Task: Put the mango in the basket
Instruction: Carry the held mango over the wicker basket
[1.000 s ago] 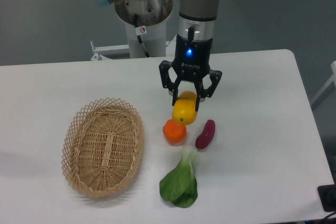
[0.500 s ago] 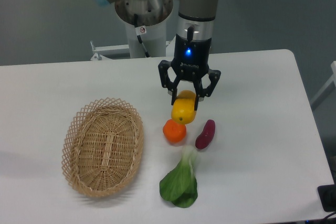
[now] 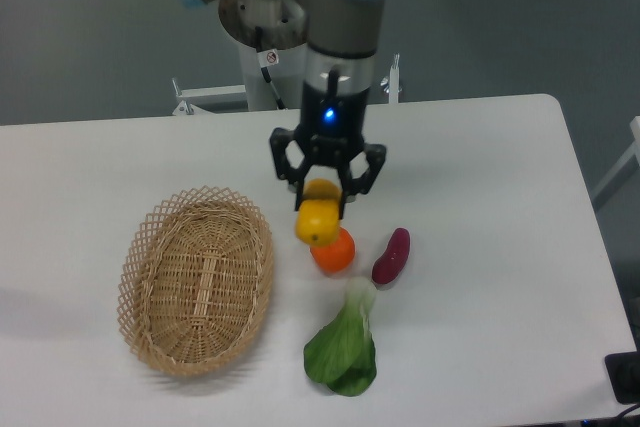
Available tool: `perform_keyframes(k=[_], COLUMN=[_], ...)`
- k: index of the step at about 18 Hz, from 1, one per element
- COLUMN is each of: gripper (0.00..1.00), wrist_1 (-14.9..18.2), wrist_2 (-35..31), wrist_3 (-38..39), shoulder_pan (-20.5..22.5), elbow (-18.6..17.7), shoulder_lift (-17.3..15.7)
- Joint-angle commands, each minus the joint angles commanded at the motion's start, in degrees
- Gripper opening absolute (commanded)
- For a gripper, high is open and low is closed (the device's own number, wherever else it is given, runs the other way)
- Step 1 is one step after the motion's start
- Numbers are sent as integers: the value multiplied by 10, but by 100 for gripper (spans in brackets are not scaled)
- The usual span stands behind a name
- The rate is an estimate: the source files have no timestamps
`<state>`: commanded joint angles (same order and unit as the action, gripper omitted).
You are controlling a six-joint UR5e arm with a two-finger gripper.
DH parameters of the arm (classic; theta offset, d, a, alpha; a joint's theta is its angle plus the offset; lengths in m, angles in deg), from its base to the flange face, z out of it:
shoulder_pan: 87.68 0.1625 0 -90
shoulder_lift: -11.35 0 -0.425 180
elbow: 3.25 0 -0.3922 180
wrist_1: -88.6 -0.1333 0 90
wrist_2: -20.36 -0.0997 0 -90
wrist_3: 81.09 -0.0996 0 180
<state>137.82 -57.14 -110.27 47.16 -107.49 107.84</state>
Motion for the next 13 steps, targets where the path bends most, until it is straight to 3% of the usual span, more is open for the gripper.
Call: perform_keyframes(k=[3,6,13], gripper=[50,50,51], wrist_1=[3,-1,-17], wrist_2=[-62,-68,-96], wrist_3=[12,73,100], shoulder_pan=[-56,-91,-154], elbow=[0,0,1], shoulder_lift=[25,55,109])
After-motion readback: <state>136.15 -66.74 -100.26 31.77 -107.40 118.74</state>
